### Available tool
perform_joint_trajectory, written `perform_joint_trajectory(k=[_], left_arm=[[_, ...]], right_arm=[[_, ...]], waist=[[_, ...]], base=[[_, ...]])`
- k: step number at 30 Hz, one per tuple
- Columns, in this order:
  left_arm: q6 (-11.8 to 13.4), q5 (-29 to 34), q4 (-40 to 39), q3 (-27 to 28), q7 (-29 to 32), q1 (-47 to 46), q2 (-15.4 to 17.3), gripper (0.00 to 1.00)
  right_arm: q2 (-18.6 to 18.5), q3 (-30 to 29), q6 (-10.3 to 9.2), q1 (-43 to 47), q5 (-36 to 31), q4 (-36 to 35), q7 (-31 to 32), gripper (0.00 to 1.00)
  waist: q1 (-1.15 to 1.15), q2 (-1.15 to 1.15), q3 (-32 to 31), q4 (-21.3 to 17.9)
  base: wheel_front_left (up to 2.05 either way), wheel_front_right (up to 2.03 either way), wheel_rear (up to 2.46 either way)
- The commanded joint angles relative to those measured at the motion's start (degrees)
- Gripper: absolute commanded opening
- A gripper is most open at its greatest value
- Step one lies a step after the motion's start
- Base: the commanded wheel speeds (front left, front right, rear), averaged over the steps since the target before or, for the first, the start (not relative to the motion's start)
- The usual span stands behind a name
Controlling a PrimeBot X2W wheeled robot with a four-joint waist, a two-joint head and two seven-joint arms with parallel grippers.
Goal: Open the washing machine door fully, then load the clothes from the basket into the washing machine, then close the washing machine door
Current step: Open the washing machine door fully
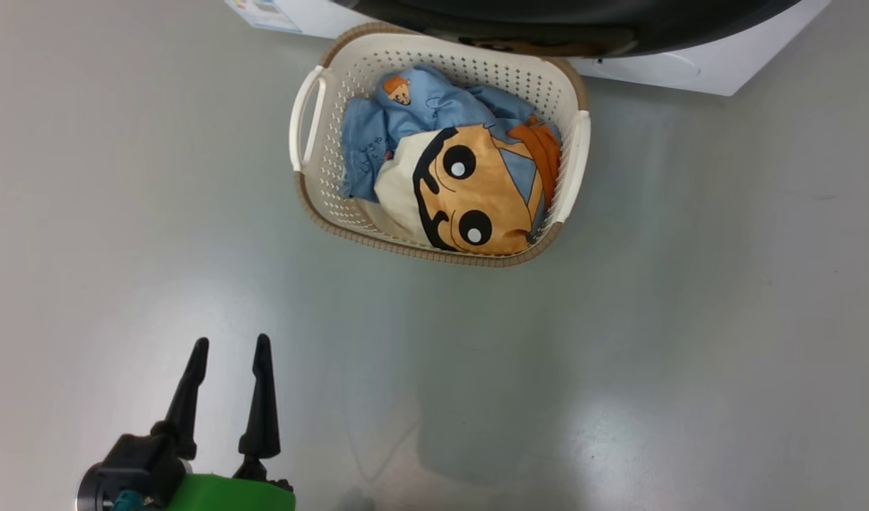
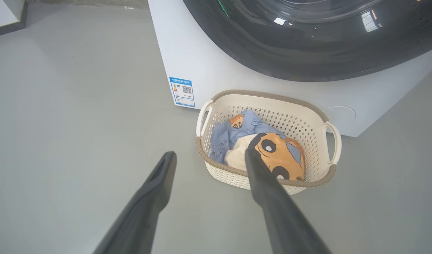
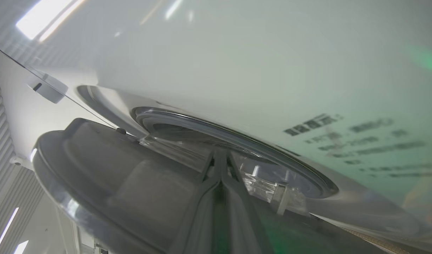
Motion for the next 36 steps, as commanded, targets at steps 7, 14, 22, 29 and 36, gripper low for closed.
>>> perform_joint_trajectory(k=[7,14,22,29,36], left_arm=[[0.0,-0.1,-0.3,2.7,-0.4,-0.3,0.8,1.00],[-0.2,0.0,0.1,3.5,-0.4,-0.5,0.8,1.00],[-0.8,0.0,0.7,5.0,-0.4,-1.4,0.8,1.00],[-2.0,0.0,2.2,5.5,-0.4,-2.0,0.8,1.00],[-2.9,0.1,3.6,5.6,-0.4,-1.0,0.8,1.00]], right_arm=[[3.0,3.3,0.19,1.3,0.3,-3.9,2.0,0.00],[3.9,5.2,0.19,3.7,0.1,-5.3,2.6,0.00],[5.4,8.7,0.19,8.3,-0.4,-7.7,3.1,0.00],[6.1,13.3,0.19,13.6,-1.4,-9.7,2.3,0.00],[7.4,17.5,0.19,18.9,-1.2,-12.0,0.9,0.00]], waist=[[0.00,0.00,-1.0,-1.4],[0.00,0.00,-2.9,-2.7],[0.00,0.00,-6.0,-4.9],[0.00,0.00,-10.7,-6.6],[0.00,0.00,-15.5,-7.8]], base=[[0.00,0.00,0.00],[0.00,0.00,0.00],[0.00,0.00,0.00],[0.00,0.00,0.00],[0.00,0.00,0.00]])
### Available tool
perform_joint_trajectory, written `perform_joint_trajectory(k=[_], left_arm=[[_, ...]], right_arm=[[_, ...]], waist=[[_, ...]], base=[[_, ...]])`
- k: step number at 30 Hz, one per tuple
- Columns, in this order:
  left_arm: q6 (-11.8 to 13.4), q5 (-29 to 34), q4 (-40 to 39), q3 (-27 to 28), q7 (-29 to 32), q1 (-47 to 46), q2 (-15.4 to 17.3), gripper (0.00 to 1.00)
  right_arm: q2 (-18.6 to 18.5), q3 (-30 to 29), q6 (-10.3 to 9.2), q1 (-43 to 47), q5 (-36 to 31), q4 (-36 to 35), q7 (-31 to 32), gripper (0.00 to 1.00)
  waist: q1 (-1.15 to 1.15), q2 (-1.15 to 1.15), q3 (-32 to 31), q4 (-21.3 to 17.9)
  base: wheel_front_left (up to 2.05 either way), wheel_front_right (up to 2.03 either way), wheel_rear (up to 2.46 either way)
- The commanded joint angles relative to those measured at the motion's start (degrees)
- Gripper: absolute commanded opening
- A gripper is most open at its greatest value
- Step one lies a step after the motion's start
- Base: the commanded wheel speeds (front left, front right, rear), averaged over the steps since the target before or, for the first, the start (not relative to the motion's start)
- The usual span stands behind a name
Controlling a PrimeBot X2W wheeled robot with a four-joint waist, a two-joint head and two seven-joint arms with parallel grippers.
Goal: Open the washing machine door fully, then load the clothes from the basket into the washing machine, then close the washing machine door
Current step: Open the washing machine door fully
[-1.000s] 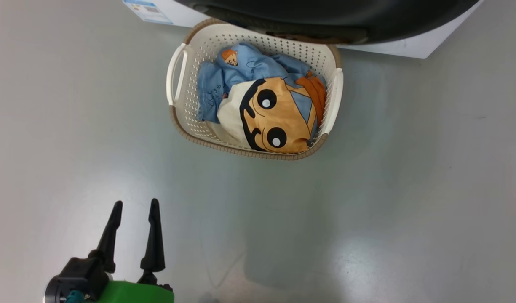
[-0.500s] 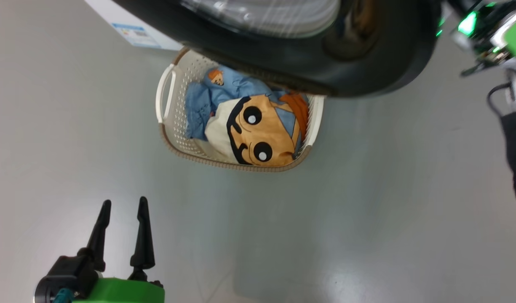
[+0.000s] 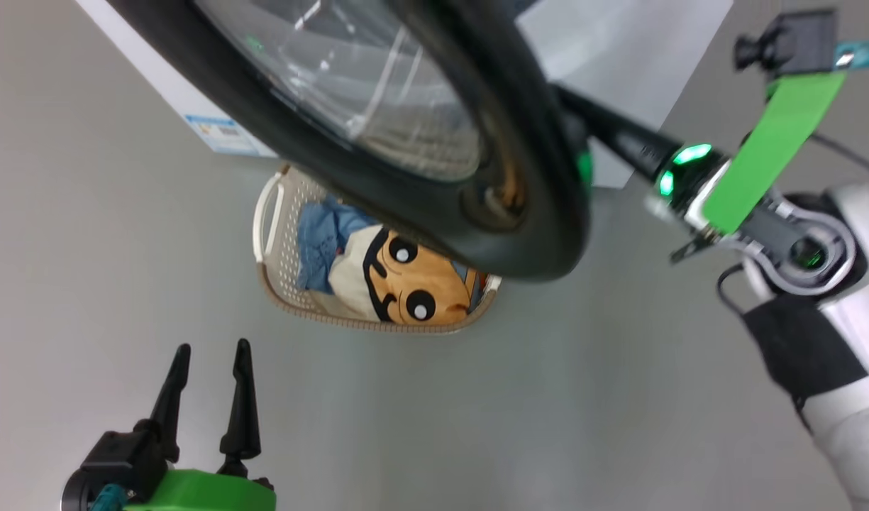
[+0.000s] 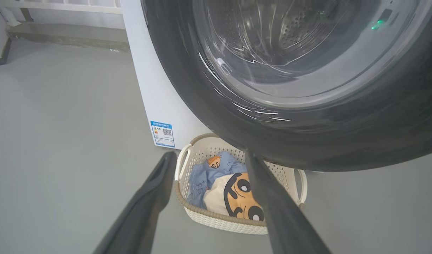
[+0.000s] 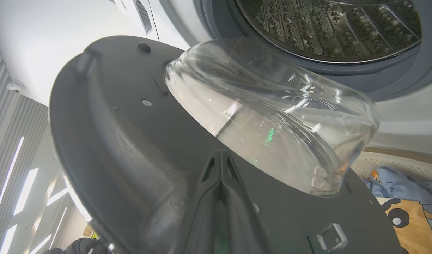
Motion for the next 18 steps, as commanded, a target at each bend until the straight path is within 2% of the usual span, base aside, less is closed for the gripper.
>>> perform_joint_trajectory(k=[1,8,18], left_arm=[[-0.2,0.1,-0.7,2.1,-0.4,0.5,0.8,1.00],[-0.9,0.2,-0.1,2.5,-0.4,1.7,0.8,1.00],[-1.2,0.0,0.0,0.7,-0.4,1.5,0.8,1.00]], right_arm=[[1.4,1.9,0.19,2.3,-0.5,-2.5,-0.4,0.00],[3.1,5.8,0.19,7.0,-0.4,-3.9,-2.4,0.00],[4.3,9.5,0.19,10.8,-0.5,-3.9,-5.4,0.00]], waist=[[0.00,0.00,-3.2,-1.2],[0.00,0.00,-6.4,-1.7],[0.00,0.00,-8.7,-0.2]], base=[[0.00,0.00,0.00],[0.00,0.00,0.00],[0.00,0.00,0.00]])
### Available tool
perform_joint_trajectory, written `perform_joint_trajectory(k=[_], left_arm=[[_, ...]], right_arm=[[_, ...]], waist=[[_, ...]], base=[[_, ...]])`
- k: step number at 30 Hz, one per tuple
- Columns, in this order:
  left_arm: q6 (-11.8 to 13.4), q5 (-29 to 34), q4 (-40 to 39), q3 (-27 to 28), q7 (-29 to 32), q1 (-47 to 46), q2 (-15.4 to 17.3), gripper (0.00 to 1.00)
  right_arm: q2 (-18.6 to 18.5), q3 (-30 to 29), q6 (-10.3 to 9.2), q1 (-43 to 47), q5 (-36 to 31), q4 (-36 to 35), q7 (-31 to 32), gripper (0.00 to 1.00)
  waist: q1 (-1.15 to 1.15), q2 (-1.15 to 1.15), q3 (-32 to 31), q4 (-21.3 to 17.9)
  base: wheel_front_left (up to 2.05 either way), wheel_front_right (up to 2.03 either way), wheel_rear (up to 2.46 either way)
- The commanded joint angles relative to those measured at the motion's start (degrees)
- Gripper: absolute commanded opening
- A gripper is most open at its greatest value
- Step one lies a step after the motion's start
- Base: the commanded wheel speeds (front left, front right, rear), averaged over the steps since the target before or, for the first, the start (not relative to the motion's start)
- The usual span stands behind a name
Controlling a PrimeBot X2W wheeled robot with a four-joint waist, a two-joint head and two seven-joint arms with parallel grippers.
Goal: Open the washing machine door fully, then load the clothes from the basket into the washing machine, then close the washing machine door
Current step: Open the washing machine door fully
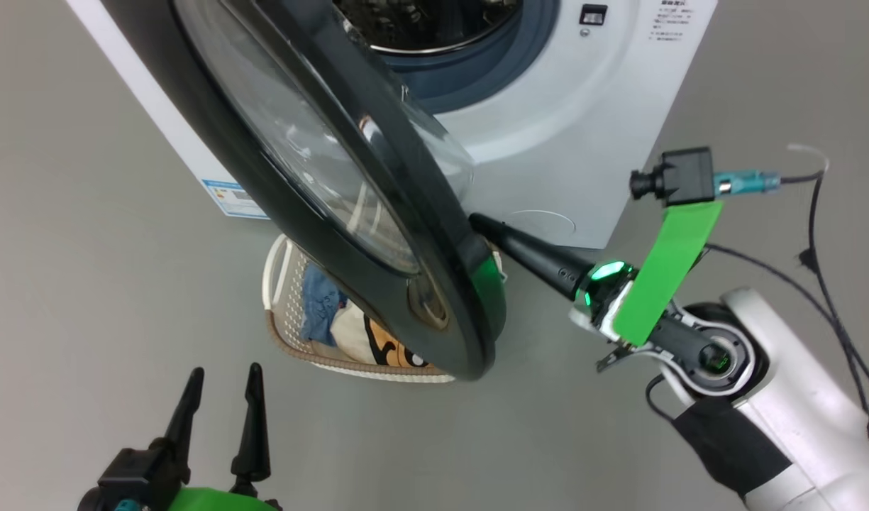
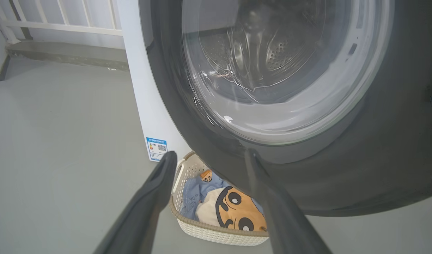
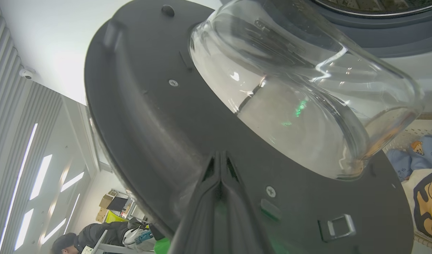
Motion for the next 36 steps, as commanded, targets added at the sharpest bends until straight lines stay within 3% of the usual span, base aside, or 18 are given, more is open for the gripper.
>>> perform_joint_trajectory(k=[1,36], left_arm=[[0.0,-0.3,-1.2,1.6,-0.4,-0.6,0.8,1.00],[-0.6,-0.9,0.0,-2.5,-0.4,-0.3,0.8,1.00]], right_arm=[[1.4,1.4,0.18,1.3,-0.4,-1.6,-0.1,0.00],[9.0,15.8,0.18,4.8,-0.4,4.8,-11.6,0.00]], waist=[[0.00,0.00,-0.5,0.6],[0.00,0.00,-5.8,7.0]], base=[[0.00,0.00,0.00],[0.00,0.00,0.00]])
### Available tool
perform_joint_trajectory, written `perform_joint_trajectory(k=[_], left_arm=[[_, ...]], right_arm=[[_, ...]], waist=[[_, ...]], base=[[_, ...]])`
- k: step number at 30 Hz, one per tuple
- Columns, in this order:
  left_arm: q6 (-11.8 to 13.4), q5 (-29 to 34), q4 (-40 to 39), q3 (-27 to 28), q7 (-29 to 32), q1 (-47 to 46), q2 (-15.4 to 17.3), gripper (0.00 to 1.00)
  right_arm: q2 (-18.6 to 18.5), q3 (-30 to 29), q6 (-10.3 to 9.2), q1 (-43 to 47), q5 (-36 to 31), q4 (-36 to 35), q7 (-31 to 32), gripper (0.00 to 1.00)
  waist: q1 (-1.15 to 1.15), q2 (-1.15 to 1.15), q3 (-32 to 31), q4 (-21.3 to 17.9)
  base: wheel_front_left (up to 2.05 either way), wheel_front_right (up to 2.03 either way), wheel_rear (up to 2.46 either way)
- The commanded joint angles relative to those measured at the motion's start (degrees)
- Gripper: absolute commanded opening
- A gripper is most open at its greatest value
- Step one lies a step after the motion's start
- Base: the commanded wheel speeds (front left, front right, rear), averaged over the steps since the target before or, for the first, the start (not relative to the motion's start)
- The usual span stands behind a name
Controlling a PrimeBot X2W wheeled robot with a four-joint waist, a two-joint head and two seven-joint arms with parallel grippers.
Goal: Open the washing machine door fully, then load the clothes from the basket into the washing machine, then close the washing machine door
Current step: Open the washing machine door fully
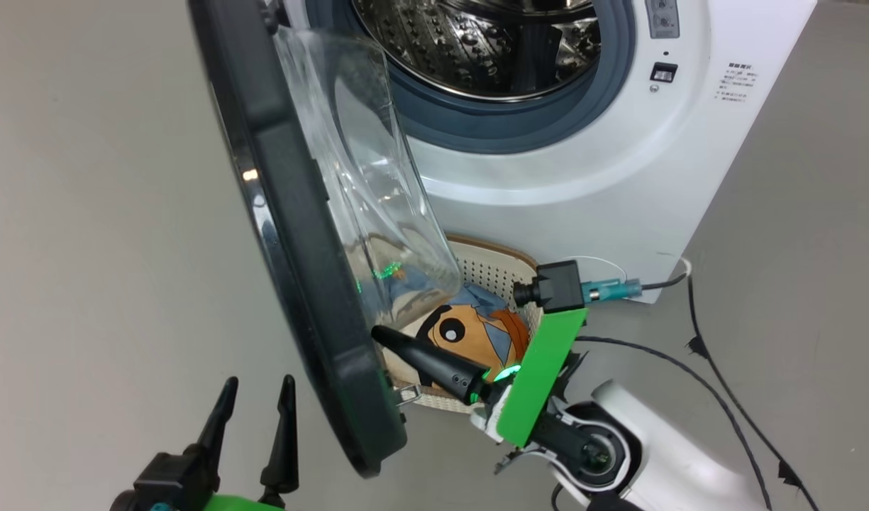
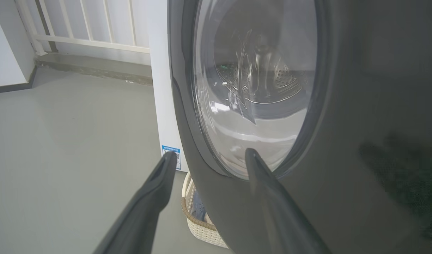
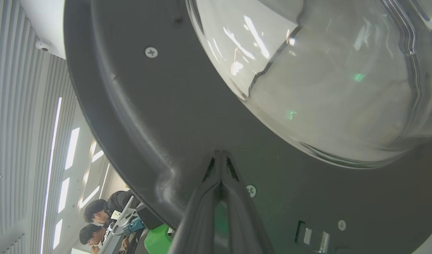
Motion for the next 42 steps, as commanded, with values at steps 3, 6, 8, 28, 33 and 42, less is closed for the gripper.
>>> perform_joint_trajectory(k=[3,6,8,28,33,42], left_arm=[[-0.2,-0.6,-0.9,1.5,-0.4,-0.3,0.7,1.00],[-0.4,-0.5,-0.7,1.7,-0.4,-0.1,0.7,1.00],[-0.6,-0.4,-0.6,2.0,-0.4,0.0,0.7,1.00],[-1.5,0.1,0.7,6.0,-0.4,1.1,0.7,1.00],[-1.6,0.5,0.6,7.6,-0.4,1.9,0.7,1.00],[-2.0,1.2,0.4,9.2,-0.4,3.0,0.7,1.00]], right_arm=[[2.5,1.6,0.18,1.2,0.1,-0.7,-1.2,0.00],[2.7,1.8,0.18,1.3,0.4,-0.3,-2.3,0.00],[2.5,1.5,0.18,1.5,0.5,-0.6,-3.4,0.00],[-14.1,8.5,0.18,4.2,-12.7,-2.9,-28.2,1.00],[-16.2,-1.4,0.18,9.1,-19.6,-1.6,-28.9,1.00],[-14.9,-22.0,0.18,22.2,-34.9,-3.4,-28.9,1.00]], waist=[[0.00,0.00,-0.7,0.3],[0.00,0.00,-1.3,0.3],[0.00,0.00,-1.5,0.1],[0.00,0.00,-5.3,-4.0],[0.00,0.00,-5.9,-5.5],[0.00,0.00,-6.3,-7.8]], base=[[0.00,0.00,0.00],[0.00,0.00,0.00],[0.00,0.00,0.00],[0.00,0.00,0.00],[0.00,0.00,0.00],[0.00,0.00,0.00]])
